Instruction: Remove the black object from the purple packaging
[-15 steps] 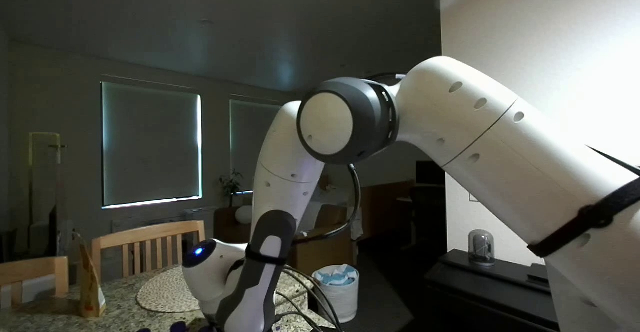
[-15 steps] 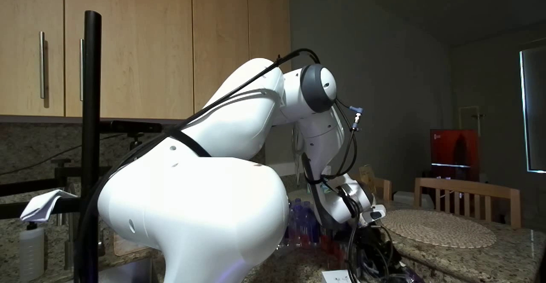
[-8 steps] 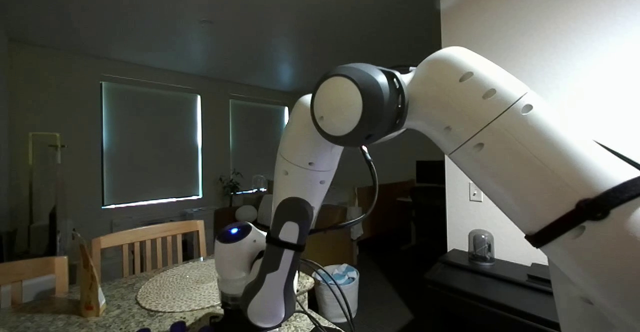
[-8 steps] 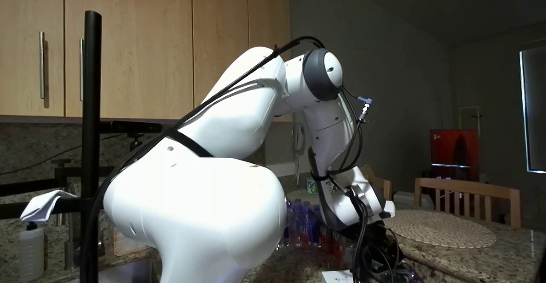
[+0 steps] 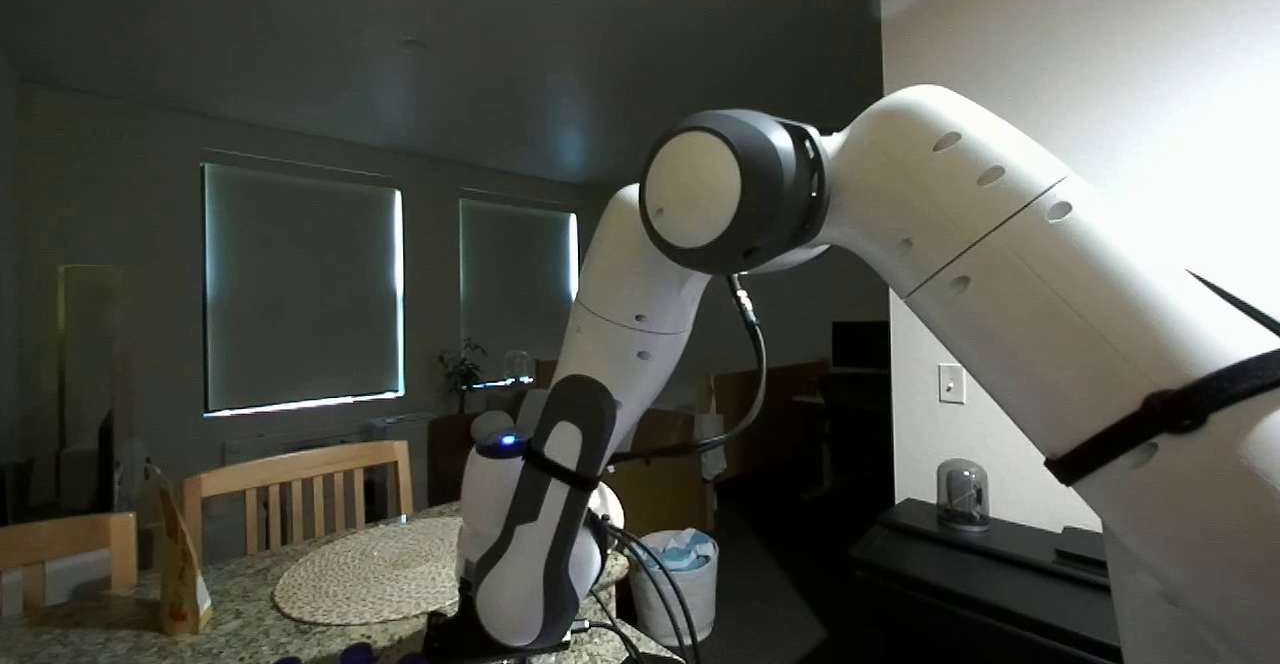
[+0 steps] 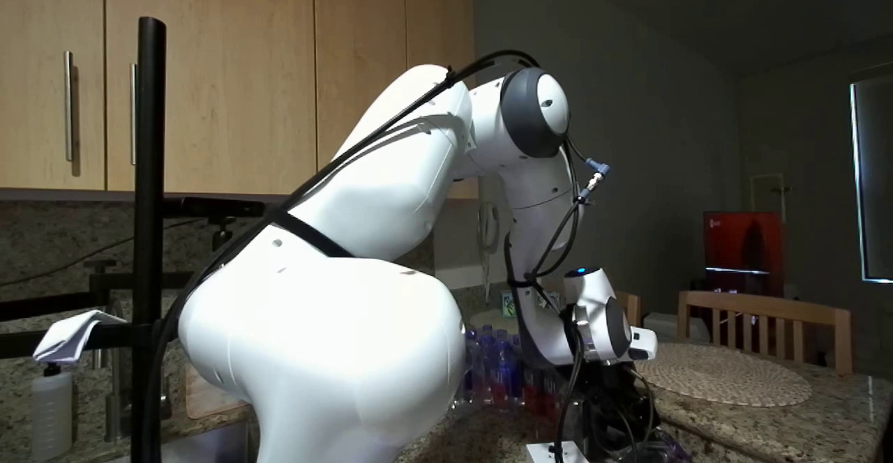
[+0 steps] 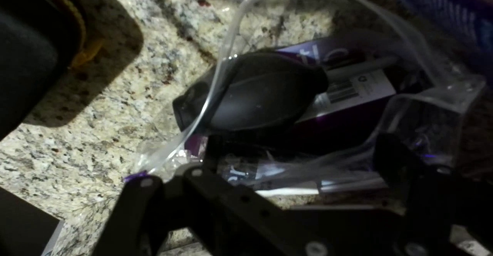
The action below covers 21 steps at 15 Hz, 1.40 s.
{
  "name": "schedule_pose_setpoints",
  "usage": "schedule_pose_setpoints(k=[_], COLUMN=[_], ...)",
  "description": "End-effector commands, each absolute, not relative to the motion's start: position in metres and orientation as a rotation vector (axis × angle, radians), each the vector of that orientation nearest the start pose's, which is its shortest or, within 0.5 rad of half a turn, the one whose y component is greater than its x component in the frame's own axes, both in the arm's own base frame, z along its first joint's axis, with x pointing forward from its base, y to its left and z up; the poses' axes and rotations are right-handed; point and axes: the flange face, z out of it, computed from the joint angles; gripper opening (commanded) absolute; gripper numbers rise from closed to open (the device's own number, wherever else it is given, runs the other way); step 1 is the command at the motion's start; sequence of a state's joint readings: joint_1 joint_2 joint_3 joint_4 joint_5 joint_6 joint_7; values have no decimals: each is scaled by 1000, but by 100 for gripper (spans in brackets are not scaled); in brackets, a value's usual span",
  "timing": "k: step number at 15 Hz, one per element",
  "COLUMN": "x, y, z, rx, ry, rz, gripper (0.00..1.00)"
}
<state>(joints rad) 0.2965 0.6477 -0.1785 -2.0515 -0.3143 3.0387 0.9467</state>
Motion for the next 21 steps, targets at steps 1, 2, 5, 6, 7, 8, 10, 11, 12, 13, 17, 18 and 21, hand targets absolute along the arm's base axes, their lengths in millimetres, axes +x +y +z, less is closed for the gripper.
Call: schedule_pose_setpoints(k=[1, 2, 5, 6, 7, 8, 10, 11, 12, 13, 17, 18, 21], x=[603, 606, 614, 616, 618, 620, 622, 622, 621, 619, 607, 606, 605], y=[78, 73, 66, 66, 66, 67, 73, 76, 80, 82, 87, 86, 80], z=[181, 182, 175, 169, 165, 162, 160, 161, 165, 170, 178, 174, 162], rx=[-2937, -2924, -2902, -2897, -2891, -2883, -2870, -2864, -2862, -2864, -2871, -2872, -2864], ry=[775, 797, 826, 826, 825, 814, 783, 764, 735, 713, 606, 599, 590], rz=[-603, -593, -541, -508, -476, -440, -387, -373, -373, -378, -350, -325, -213], gripper=[100, 100, 100, 100, 100, 100, 100, 100, 100, 100, 100, 100, 100])
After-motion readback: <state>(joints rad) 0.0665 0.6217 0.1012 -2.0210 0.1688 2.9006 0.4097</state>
